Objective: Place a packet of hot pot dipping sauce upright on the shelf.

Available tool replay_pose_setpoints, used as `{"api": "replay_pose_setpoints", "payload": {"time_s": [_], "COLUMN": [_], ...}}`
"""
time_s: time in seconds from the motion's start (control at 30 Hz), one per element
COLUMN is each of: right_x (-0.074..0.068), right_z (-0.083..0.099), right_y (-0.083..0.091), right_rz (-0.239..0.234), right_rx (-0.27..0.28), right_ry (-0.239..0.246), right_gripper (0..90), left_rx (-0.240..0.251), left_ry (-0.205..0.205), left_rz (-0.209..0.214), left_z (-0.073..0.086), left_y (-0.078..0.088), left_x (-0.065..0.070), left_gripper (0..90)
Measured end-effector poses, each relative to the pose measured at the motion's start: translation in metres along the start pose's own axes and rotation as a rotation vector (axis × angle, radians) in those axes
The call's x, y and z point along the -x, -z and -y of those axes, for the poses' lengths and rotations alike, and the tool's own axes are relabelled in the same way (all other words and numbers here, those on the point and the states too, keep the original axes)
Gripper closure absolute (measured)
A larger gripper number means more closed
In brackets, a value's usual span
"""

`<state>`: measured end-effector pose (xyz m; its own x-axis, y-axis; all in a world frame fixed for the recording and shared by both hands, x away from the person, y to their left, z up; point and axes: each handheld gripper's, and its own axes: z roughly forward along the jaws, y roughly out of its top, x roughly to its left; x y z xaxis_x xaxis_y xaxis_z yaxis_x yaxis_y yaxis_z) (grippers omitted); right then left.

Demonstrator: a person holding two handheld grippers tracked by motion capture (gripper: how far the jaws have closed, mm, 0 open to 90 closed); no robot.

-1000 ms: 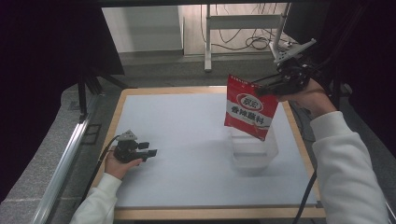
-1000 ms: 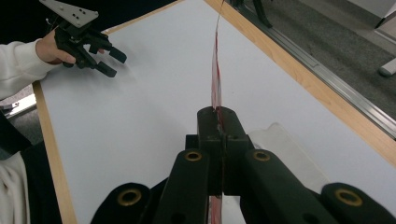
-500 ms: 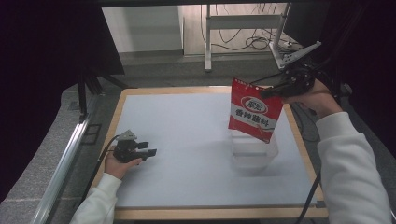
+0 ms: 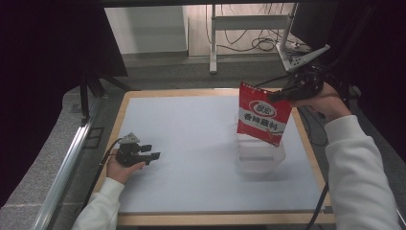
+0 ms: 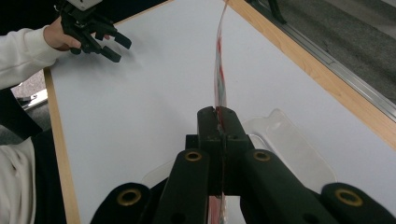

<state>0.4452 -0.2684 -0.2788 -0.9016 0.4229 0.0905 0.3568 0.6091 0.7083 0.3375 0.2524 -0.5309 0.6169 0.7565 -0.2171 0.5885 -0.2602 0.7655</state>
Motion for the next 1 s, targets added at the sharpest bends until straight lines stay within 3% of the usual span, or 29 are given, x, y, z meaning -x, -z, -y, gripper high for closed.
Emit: {"api": "replay_pose_setpoints", "payload": {"time_s": [0.37, 1.0], "right_x": [0.012, 0.019], "right_z": [0.011, 0.035], "right_y": [-0.007, -0.025], "right_rz": [0.006, 0.000], "right_rx": [0.005, -0.003], "right_ry": [-0.029, -0.078], "right_gripper": [89.6, 89.4], "left_rx": [0.000, -0.004], "left_ry": [-0.001, -0.005], "left_rz": [-0.001, 0.004], "left_z": [0.000, 0.000], "left_y": [0.000, 0.001], "left_x": [-0.001, 0.000], "left_gripper": [41.1, 41.0]}}
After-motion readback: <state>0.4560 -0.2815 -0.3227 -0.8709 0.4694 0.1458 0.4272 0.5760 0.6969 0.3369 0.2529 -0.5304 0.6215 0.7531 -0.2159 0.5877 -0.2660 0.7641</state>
